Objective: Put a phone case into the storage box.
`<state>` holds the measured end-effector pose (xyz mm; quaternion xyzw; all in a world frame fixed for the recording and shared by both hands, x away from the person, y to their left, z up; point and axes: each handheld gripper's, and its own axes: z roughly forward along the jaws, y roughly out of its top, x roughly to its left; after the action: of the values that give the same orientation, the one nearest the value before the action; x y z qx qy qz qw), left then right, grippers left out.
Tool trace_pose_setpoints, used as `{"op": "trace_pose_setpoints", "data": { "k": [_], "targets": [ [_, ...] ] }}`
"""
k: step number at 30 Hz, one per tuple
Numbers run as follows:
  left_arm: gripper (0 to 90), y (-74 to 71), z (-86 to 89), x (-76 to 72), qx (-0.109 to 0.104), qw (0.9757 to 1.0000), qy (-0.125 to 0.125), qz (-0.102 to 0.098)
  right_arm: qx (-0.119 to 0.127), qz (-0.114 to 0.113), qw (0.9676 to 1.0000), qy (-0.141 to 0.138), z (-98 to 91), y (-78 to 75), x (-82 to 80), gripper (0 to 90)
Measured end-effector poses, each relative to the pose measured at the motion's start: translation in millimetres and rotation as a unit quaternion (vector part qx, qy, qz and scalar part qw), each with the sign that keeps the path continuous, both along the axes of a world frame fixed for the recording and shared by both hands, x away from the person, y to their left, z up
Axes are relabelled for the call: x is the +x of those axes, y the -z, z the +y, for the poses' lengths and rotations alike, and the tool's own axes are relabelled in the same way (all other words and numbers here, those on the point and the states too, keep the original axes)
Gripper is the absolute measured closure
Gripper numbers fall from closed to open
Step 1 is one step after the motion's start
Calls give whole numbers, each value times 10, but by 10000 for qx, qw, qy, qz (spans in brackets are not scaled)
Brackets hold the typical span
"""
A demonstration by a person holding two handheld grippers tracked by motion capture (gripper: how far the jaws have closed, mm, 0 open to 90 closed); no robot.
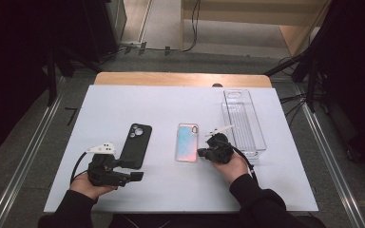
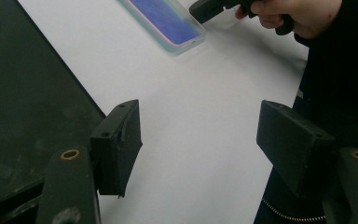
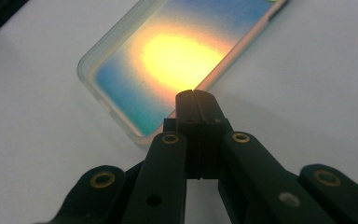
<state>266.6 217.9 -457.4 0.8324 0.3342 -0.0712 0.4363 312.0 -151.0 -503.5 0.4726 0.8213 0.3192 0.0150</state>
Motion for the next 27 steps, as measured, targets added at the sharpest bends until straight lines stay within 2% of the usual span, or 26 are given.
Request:
{"op": "trace_pose_setpoints", "data": {
  "k": [11,14,17,19,22,23,27],
  "targets": [
    [307,3,2,0,12,10000,-3,22,91,41,9995,-303,164,0,-52,876],
    [307,3,7,2,8,10000,-6,19,108,57,9994,-312,148,-21,-54,876],
    [307,4,13,4,8,10000,-25,41,228,-13,9993,-306,85,-88,-63,871],
    [307,4,15,5,4,10000,-35,44,380,-56,9986,-369,43,-146,-70,803],
    [306,4,17,6,3,10000,-41,45,487,-133,9980,-388,5,-209,-86,772],
    [306,5,18,7,15,10000,-40,44,548,-237,9971,-464,-31,-263,-102,716],
    [306,6,19,9,17,10000,-44,42,656,-183,9959,-598,-122,-348,-151,593]
  ]
}}
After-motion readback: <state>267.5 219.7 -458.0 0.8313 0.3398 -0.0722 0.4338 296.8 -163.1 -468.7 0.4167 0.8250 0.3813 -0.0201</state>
